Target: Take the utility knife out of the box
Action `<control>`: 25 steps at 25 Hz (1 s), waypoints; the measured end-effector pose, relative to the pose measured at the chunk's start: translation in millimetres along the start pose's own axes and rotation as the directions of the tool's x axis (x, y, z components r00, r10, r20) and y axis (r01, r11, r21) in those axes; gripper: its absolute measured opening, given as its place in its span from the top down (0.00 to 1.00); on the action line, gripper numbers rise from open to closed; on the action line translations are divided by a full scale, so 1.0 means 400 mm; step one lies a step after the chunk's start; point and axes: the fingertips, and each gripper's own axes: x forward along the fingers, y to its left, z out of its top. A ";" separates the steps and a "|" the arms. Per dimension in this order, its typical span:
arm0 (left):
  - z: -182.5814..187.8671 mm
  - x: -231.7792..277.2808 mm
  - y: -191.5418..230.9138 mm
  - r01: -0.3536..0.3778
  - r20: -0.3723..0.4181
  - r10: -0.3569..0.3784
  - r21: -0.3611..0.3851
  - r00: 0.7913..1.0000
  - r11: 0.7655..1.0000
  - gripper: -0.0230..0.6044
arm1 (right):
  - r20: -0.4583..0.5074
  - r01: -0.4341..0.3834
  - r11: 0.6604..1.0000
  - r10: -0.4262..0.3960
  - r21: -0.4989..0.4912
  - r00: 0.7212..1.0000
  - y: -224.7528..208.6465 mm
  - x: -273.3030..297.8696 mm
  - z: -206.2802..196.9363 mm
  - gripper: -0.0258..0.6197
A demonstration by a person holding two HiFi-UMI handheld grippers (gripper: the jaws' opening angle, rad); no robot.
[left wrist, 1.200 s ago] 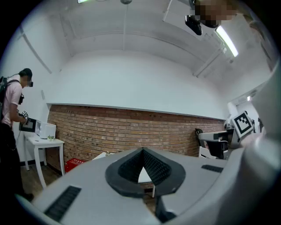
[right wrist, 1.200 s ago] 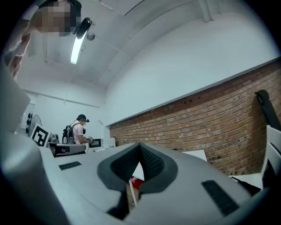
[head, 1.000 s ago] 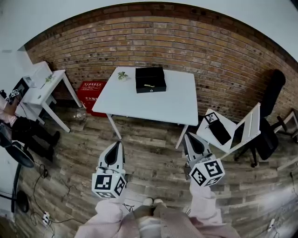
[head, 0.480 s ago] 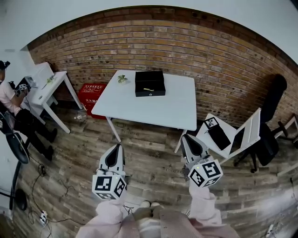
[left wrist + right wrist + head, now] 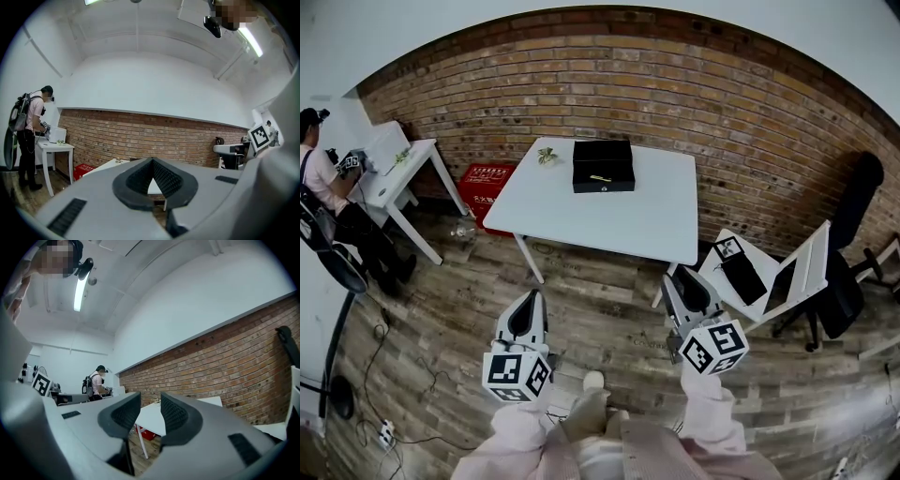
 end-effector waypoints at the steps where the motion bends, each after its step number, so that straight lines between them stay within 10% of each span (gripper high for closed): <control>1: -0.002 0.005 0.002 -0.002 -0.003 0.002 -0.001 1.000 1.000 0.98 | -0.002 0.000 1.000 0.000 0.002 1.000 -0.004 0.005 -0.003 0.78; 25: -0.035 0.353 0.192 -0.008 -0.050 0.007 -0.020 0.999 1.000 0.98 | -0.002 0.093 0.994 -0.093 0.059 0.996 -0.177 0.350 -0.060 0.71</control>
